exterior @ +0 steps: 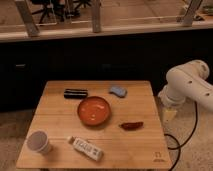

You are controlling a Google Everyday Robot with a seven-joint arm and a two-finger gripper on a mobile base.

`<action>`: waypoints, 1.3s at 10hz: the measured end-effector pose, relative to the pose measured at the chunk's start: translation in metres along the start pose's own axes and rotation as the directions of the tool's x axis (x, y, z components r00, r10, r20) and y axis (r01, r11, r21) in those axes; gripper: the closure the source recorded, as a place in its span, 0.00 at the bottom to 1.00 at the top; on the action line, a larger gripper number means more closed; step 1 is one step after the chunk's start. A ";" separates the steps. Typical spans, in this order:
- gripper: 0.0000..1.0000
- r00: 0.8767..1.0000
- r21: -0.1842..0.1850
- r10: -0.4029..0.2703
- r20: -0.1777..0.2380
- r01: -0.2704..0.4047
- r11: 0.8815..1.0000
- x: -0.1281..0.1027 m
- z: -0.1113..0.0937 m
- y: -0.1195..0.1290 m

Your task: Push the ceramic bowl across the table

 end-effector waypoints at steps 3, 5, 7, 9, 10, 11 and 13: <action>0.20 1.000 0.000 -0.002 -0.002 0.002 1.000 0.000 0.000 0.000; 0.20 1.000 0.001 -0.028 -0.005 0.028 1.000 -0.023 -0.001 -0.005; 0.20 0.999 0.003 -0.042 -0.008 0.042 0.999 -0.038 -0.002 -0.008; 0.20 0.998 0.003 -0.058 -0.017 0.058 0.998 -0.040 -0.002 -0.010; 0.20 0.998 0.004 -0.067 -0.022 0.067 0.998 -0.042 -0.001 -0.011; 0.20 0.997 0.004 -0.078 -0.024 0.078 0.997 -0.053 0.001 -0.013; 0.20 0.994 0.006 -0.106 -0.030 0.106 0.994 -0.073 0.004 -0.017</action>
